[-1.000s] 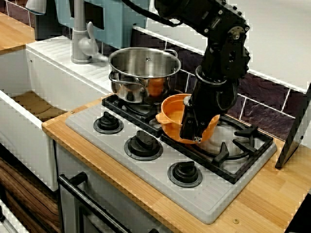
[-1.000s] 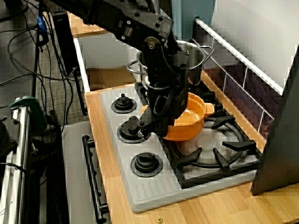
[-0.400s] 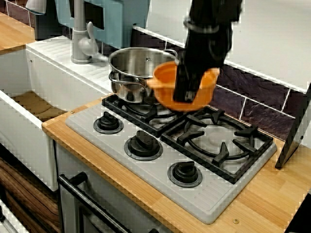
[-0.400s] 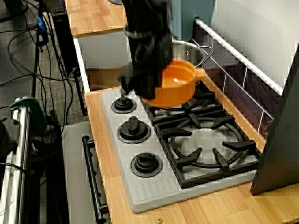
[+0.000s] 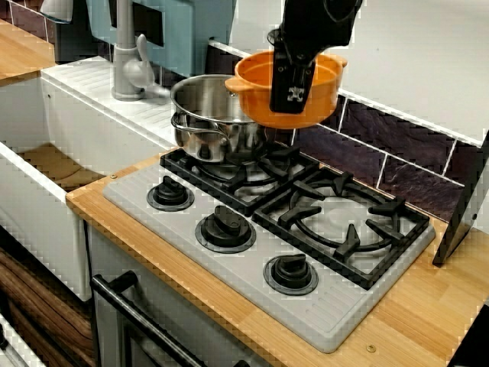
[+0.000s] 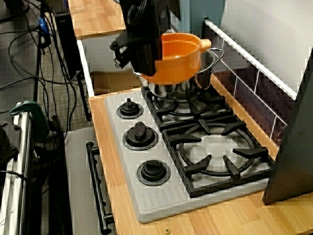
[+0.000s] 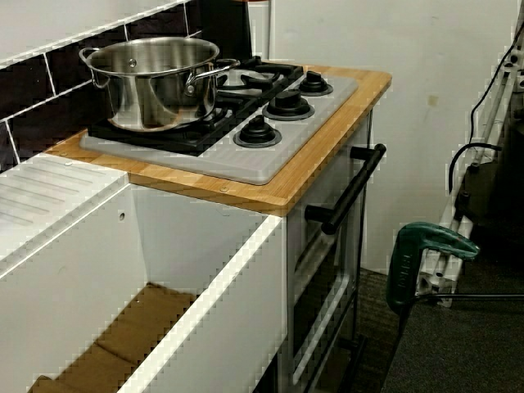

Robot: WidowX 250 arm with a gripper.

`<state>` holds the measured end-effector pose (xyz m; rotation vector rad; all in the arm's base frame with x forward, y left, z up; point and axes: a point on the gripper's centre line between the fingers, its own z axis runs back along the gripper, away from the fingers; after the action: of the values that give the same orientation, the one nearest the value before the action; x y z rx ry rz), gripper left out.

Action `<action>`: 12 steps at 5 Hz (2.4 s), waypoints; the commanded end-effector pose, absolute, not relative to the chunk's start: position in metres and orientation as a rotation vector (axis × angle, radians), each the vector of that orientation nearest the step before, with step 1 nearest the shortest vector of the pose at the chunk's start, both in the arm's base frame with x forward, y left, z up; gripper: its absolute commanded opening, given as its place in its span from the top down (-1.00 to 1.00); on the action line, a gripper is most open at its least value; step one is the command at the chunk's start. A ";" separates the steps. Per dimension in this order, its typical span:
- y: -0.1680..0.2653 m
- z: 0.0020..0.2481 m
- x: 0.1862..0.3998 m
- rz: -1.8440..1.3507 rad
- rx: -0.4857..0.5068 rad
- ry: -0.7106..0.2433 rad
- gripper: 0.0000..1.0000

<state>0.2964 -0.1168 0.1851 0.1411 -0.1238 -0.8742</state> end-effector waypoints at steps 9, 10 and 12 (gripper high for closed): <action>-0.146 0.115 0.334 -1.630 0.208 -0.230 1.00; -0.140 0.106 0.336 -1.693 0.214 -0.248 1.00; -0.128 0.104 0.338 -1.578 0.223 -0.234 -1.00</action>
<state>0.3364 -0.1363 0.0845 0.1899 -0.1615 -1.5941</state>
